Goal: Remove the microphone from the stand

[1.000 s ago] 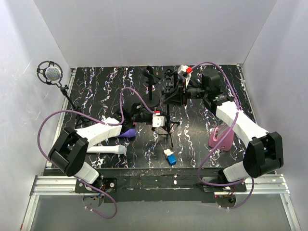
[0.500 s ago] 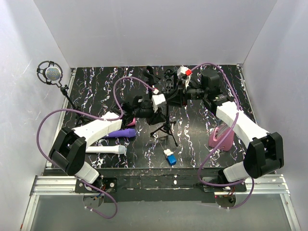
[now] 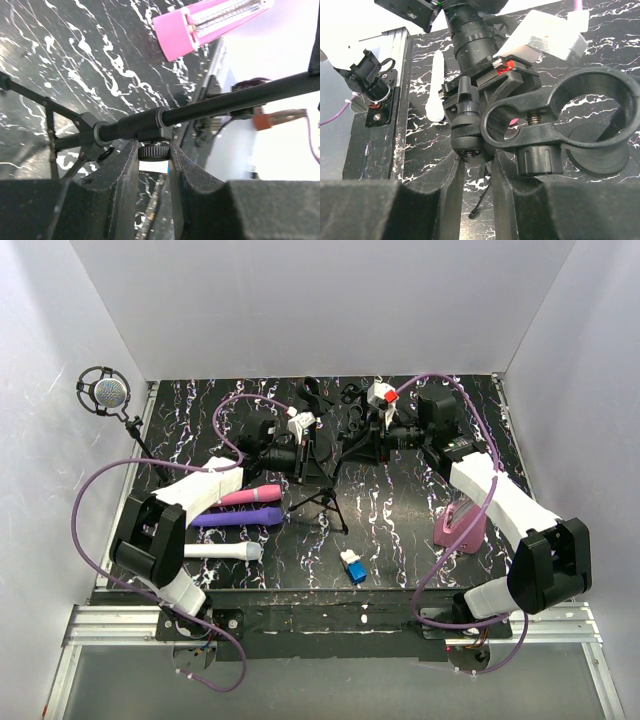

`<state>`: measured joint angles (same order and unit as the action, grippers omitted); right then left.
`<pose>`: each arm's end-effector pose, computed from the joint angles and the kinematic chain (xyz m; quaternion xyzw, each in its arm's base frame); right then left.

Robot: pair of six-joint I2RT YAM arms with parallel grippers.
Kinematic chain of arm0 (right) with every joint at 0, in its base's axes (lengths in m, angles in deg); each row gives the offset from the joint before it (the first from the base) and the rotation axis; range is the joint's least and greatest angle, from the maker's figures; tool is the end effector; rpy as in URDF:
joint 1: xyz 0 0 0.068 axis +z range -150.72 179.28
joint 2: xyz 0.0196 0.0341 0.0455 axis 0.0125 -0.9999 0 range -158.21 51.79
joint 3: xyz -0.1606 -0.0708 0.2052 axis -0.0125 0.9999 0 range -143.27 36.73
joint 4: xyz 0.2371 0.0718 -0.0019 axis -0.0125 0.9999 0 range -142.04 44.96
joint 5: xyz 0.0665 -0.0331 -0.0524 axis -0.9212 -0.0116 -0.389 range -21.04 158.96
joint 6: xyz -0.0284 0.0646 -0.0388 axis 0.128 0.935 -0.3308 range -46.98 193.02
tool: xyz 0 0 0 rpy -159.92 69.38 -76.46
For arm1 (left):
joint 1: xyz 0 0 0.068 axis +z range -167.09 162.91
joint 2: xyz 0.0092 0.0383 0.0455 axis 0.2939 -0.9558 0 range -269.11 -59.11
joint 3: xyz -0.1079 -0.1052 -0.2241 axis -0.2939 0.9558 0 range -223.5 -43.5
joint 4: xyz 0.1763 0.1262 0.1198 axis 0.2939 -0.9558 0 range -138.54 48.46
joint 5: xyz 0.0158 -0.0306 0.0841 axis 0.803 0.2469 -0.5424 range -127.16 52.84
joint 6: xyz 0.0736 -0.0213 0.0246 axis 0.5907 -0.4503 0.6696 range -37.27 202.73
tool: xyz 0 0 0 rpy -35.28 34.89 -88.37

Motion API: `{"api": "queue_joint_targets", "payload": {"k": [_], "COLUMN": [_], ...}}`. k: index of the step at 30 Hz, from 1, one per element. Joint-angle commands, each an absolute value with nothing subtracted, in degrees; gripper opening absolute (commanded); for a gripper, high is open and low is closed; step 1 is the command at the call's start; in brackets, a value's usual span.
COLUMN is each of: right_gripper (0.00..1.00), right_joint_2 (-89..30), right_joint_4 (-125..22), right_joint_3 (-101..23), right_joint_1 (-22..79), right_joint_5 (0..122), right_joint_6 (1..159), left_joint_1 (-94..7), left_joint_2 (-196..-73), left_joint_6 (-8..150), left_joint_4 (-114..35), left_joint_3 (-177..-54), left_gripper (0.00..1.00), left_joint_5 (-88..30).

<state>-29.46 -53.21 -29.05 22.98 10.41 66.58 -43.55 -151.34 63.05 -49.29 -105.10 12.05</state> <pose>0.2739 0.1850 0.3407 -0.4688 0.5871 0.4621 0.4712 0.2921 -0.2042 0.2347 0.2293 0.8063 -0.5000 0.2174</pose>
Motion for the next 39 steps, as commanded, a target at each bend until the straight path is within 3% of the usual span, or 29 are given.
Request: {"api": "queue_joint_targets", "payload": {"k": [1, 7, 10, 12, 16, 22, 25, 32, 35, 39], "right_gripper": [0.01, 0.01, 0.01, 0.01, 0.01, 0.01, 0.01, 0.01, 0.01, 0.01], "right_joint_2": [-28.6, -29.9, -30.4, -30.6, -31.5, -32.1, -32.4, -34.2, -35.2, -35.7], "right_joint_4": [-52.6, -52.4, -52.1, -49.7, -46.4, -45.0, -44.4, -44.0, -44.7, -46.1], "right_joint_3": [-29.8, -31.6, -32.4, -33.3, -35.3, -36.0, -35.6, -37.7, -38.3, -38.4], "right_joint_1": [23.6, 24.2, 24.5, 24.7, 24.8, 24.7, 24.7, 24.7, 24.8, 24.9], "right_joint_5": [7.2, 7.9, 8.3, 8.6, 9.3, 10.7, 11.0, 12.0, 12.4, 12.6], "right_joint_6": [66.8, 66.9, 66.7, 65.8, 63.6, 63.3, 63.5, 64.4, 65.2, 66.5], "left_joint_1": [-39.9, -36.2, -35.9, -35.3, -34.5, -32.6, -32.8, -43.3, -48.6, -50.9], "left_joint_2": [-153.8, -162.6, -170.8, -169.3, -167.0, -162.1, -154.6, -129.2, -127.9, -131.8], "left_joint_6": [51.3, 38.6, 36.5, 36.0, 46.3, 69.9, 82.0, 107.1, 119.8, 127.1], "left_joint_4": [-47.3, -43.3, -54.1, -50.2, -60.1, -75.4, -75.6, -49.6, -39.1, -35.8], "left_joint_3": [-105.6, -107.6, -113.3, -112.1, -115.1, -117.9, -112.4, -92.6, -89.1, -90.2], "left_gripper": [0.00, 0.00, 0.22, 0.30, 0.50, 0.52, 0.52, 0.56, 0.56, 0.54], "left_joint_5": [21.0, 33.1, 38.2, 37.7, 33.7, 23.2, 15.5, -6.0, -12.9, -12.2]}}
